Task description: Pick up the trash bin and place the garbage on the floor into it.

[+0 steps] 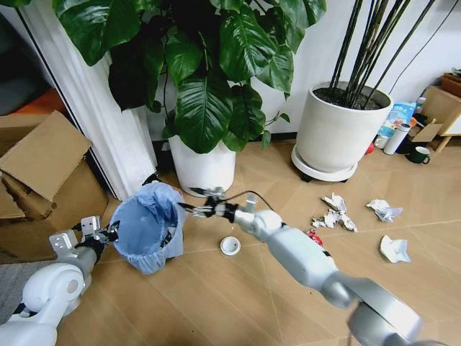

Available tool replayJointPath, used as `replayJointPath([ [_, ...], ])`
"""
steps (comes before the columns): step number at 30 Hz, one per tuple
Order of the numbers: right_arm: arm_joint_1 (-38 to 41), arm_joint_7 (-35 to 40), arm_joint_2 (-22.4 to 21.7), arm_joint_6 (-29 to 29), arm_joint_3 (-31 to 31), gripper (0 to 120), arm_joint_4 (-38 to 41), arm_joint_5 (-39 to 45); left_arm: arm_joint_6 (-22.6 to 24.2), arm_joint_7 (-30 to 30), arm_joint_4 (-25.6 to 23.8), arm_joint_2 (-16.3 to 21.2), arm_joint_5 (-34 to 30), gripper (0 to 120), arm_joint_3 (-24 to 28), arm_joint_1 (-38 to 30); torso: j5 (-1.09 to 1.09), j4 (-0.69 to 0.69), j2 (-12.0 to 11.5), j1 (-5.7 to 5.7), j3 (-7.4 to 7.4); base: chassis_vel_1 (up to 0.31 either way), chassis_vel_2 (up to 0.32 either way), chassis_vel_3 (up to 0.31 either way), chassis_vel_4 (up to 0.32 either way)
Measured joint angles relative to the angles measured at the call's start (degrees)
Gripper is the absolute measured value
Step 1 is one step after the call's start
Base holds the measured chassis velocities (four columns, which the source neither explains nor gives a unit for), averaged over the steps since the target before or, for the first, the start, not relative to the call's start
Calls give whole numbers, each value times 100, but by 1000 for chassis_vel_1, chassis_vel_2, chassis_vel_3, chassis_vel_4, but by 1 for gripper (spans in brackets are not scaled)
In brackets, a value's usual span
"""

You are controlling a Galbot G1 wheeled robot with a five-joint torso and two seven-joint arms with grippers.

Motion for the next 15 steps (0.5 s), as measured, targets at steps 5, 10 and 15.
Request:
replayJointPath([
  [5,-61,347,-449,-611,-346,100,-51,103,-3,1,35,19,-13,0,-9,-64,-1,0,0,0,0,0,0,0,0],
  [10,115,809,-618,-1371,-867,100,-199,460,-8,29,84,-33,23,0,9,-82,-1,0,0,0,0,0,0,0,0],
  [15,254,1274,-589,-1957,-1265,100,-214,689,-12,39,113,-88,67,0,26,-90,-2,2,0,0,0,0,0,0,0],
])
